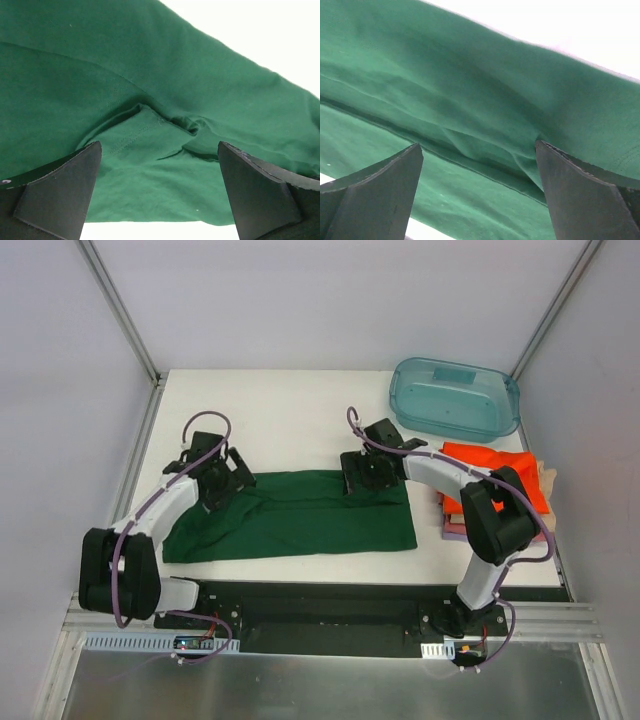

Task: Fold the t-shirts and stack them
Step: Fold the other side of the tshirt into a rectangle

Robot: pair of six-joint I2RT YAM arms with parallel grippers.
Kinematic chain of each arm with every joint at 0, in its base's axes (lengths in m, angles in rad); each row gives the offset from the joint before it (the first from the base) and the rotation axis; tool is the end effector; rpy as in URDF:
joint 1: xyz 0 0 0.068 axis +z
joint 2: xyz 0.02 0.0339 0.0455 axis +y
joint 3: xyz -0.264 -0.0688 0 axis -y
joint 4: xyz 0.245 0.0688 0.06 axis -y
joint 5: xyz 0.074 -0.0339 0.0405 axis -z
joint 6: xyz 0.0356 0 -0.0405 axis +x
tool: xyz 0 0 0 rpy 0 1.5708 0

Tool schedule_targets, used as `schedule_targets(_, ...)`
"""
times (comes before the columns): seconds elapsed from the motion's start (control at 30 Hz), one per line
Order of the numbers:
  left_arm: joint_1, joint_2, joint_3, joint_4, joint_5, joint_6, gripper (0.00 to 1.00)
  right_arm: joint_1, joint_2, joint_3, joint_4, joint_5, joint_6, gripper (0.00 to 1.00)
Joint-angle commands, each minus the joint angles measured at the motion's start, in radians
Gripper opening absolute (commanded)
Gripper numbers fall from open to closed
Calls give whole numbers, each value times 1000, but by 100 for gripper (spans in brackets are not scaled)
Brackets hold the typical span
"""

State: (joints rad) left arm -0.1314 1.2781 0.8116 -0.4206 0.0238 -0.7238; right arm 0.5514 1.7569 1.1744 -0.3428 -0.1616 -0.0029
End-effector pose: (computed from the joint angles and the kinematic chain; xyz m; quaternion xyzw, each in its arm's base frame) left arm 0.2565 -0.0348 0.2247 -0.2712 0.9022 -0.1492 0.3004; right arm 0.3140 0.1998 0.2011 -0.2833 0.9022 0.1593 0.2836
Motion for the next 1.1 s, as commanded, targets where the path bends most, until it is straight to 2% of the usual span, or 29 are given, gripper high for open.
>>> schedule_targets(0.0,-20,73,9,14,19,61,99,-13,23,21,-65,32,26,96)
schedule_targets(0.13,-20,52,-55,-46,-15,55,99,-45,-11,-41,-84,112,69,96)
schedule_targets(0.23,-43,1,-104,-89,68,52,99,-85,-49,-94,-91,155,112,96)
schedule_targets(0.4,-163,-211,-227,-93,252,34,99,-125,-117,-139,-93,203,103,96)
schedule_targets(0.5,-212,-353,-273,-136,269,0,99,-130,-158,-153,-94,205,92,96)
schedule_targets(0.63,-221,-506,-269,-162,312,14,99,-131,-224,-168,-94,223,83,96)
schedule_targets(0.77,-221,-548,-221,-162,223,38,99,-131,-310,-206,-73,237,81,96)
schedule_targets(0.83,-221,-524,-181,-168,122,35,99,-130,-359,-228,-74,255,87,96)
schedule_targets(1.07,-220,-288,-75,-161,-192,0,99,-131,-624,-363,-84,289,136,96)
